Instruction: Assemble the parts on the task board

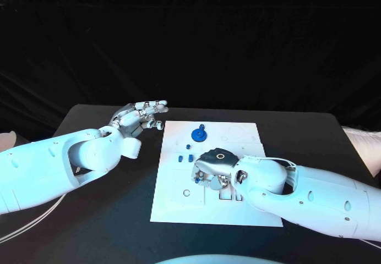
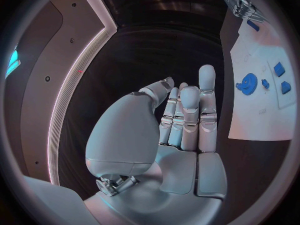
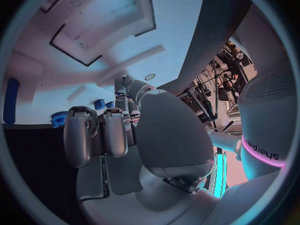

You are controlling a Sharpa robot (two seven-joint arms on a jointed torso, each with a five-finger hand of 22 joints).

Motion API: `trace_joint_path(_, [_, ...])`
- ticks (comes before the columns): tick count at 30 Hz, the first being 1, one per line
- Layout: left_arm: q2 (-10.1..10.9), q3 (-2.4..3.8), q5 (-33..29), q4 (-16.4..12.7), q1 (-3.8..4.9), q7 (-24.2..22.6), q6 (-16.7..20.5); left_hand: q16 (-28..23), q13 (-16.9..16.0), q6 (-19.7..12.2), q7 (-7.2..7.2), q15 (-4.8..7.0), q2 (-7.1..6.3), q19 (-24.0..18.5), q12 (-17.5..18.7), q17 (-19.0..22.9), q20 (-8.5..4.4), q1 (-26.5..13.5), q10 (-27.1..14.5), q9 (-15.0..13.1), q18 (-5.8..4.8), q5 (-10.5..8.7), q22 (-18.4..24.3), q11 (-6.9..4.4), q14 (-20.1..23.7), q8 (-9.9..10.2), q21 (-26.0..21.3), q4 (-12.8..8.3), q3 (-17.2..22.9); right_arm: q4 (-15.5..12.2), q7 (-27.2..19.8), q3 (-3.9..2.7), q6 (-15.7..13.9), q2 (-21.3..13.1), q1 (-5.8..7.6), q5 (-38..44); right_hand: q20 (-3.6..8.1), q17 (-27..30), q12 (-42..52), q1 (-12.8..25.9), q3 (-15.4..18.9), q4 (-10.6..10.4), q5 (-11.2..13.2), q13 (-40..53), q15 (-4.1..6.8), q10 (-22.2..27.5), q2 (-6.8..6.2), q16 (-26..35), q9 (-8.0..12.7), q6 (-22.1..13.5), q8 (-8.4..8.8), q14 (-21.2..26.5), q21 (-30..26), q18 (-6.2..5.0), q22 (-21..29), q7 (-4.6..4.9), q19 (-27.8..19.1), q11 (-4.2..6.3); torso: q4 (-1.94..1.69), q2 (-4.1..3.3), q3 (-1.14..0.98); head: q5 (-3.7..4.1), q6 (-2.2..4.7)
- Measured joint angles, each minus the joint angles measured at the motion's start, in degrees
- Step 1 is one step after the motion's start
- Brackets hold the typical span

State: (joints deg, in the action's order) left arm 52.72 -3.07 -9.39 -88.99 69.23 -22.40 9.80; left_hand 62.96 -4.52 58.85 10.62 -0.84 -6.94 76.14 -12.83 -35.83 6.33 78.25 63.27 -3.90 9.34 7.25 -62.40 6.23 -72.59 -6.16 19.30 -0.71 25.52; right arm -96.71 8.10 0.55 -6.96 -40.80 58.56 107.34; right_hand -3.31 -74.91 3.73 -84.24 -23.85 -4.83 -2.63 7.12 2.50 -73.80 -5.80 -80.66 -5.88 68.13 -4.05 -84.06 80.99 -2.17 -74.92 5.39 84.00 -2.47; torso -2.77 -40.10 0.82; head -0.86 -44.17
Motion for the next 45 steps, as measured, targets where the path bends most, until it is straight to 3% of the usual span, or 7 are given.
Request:
trace_joint_path(5, [0.03,0.0,0.0,-0.02,0.0,0.09,-0.05,0.0,0.0,0.0,0.0,-0.12,0.0,0.0,0.0,0.02,0.0,0.0,0.0,0.0,0.0,0.0,0.0,0.0,0.12,0.0,0.0,-0.01,-0.01,0.28,0.27,0.16,0.09,0.23,0.03,0.1,-0.83,0.0,-0.1,2.77,1.66,-1.2,-0.03,-0.88,-1.44,4.02,-1.97,0.11,0.74,-2.16,0.31,0.09,-0.88,0.0,-0.03,1.86,-0.02,-1.13,0.01,0.01,0.01,-0.01,-0.04])
trace_joint_path(8, [0.04,0.0,0.0,-0.02,0.0,0.2,-0.08,0.0,0.0,0.0,0.0,-0.2,0.23,0.0,-0.27,0.15,0.0,0.23,0.0,0.0,0.0,0.0,0.0,0.0,0.2,0.0,0.0,-0.17,-0.17,0.43,0.51,0.16,-0.27,0.23,0.07,0.11,-1.77,0.01,-0.33,4.51,3.41,-1.77,-0.03,-2.8,-2.1,9.33,-3.71,1.14,1.88,-7.19,0.28,0.04,-3.35,-0.91,-0.03,2.07,-0.53,-2.21,0.02,0.04,0.01,-0.01,-0.02])
trace_joint_path(13, [0.02,0.0,0.0,-0.02,0.0,0.46,-0.17,0.0,0.01,0.0,0.0,-0.2,0.23,0.0,-0.27,0.43,0.0,0.23,-0.25,0.0,0.0,0.0,0.03,-0.17,0.2,0.0,0.0,-0.17,-0.17,0.85,1.15,0.34,-1.79,0.11,-0.01,0.15,-2.85,-0.02,-0.09,4.56,5.91,-2.14,-0.02,-3.66,-2.93,14.85,-3.76,2.0,2.16,-11.23,0.54,0.03,-6.65,-1.78,0.38,2.16,-2.06,-3.59,0.04,0.06,0.01,-0.01,0.25])
trace_joint_path(27, [0.04,-0.17,0.33,0.32,0.0,1.44,-0.28,0.0,0.1,0.0,0.0,-0.19,0.23,0.0,-0.27,0.79,0.0,0.23,-0.84,0.0,0.0,0.0,0.13,0.01,0.6,0.0,-0.22,-0.16,-0.16,-3.98,2.53,-0.22,-8.34,-5.92,-0.16,1.33,-2.52,1.24,3.53,3.08,7.57,-2.68,-0.02,-3.03,-2.92,11.33,-2.31,3.23,1.48,-8.74,-0.35,0.03,-6.92,-1.79,0.87,1.8,-1.73,-2.33,0.05,0.05,-0.05,0.31,0.69])
trace_joint_path(35, [0.37,-0.21,0.72,0.29,0.0,1.86,-0.28,0.0,0.12,0.0,0.0,-0.19,0.23,0.0,-0.27,0.92,0.0,0.23,-0.84,0.0,0.0,0.0,0.13,0.01,0.6,0.0,-0.22,-0.32,-0.32,-7.15,3.75,-1.18,-8.86,-13.7,3.19,0.0,-2.32,1.56,3.89,2.91,8.33,-3.21,-0.02,-3.24,-2.48,10.62,-2.42,3.31,1.42,-8.09,-0.35,0.03,-6.92,-1.78,0.87,1.92,-1.53,-2.04,0.19,0.03,0.01,1.02,1.08])
trace_joint_path(39, [0.36,-0.22,0.81,0.27,0.0,1.94,-0.28,0.0,0.12,0.0,0.0,-0.19,0.23,0.0,-0.27,0.92,0.0,0.23,-0.83,0.0,0.0,0.0,0.13,0.01,0.6,0.0,-0.22,-0.32,-0.32,-6.76,4.64,-1.22,-8.33,-15.0,4.25,-0.56,-2.22,1.58,2.62,2.88,9.56,-3.56,-0.02,-3.58,-1.71,13.13,-3.81,3.45,2.03,-10.17,0.43,0.03,-7.33,-1.79,1.24,0.84,-1.49,-1.85,0.22,0.07,0.04,1.41,1.31])
trace_joint_path(45, [0.26,-0.22,0.92,0.2,0.0,1.99,-0.31,0.0,0.11,0.0,0.0,-0.19,0.23,0.0,-0.27,0.92,0.0,0.23,-0.83,0.0,0.0,0.0,0.13,0.01,0.6,0.0,-0.22,-0.32,-0.32,-5.27,6.06,-1.26,-6.57,-15.76,4.81,-0.81,-0.97,1.46,1.97,2.81,10.74,-3.95,-0.02,-3.58,-0.7,14.23,-4.16,3.45,2.08,-10.72,0.43,0.11,-7.33,-1.78,1.24,0.97,-1.41,-0.92,0.21,0.1,0.04,1.62,1.56])
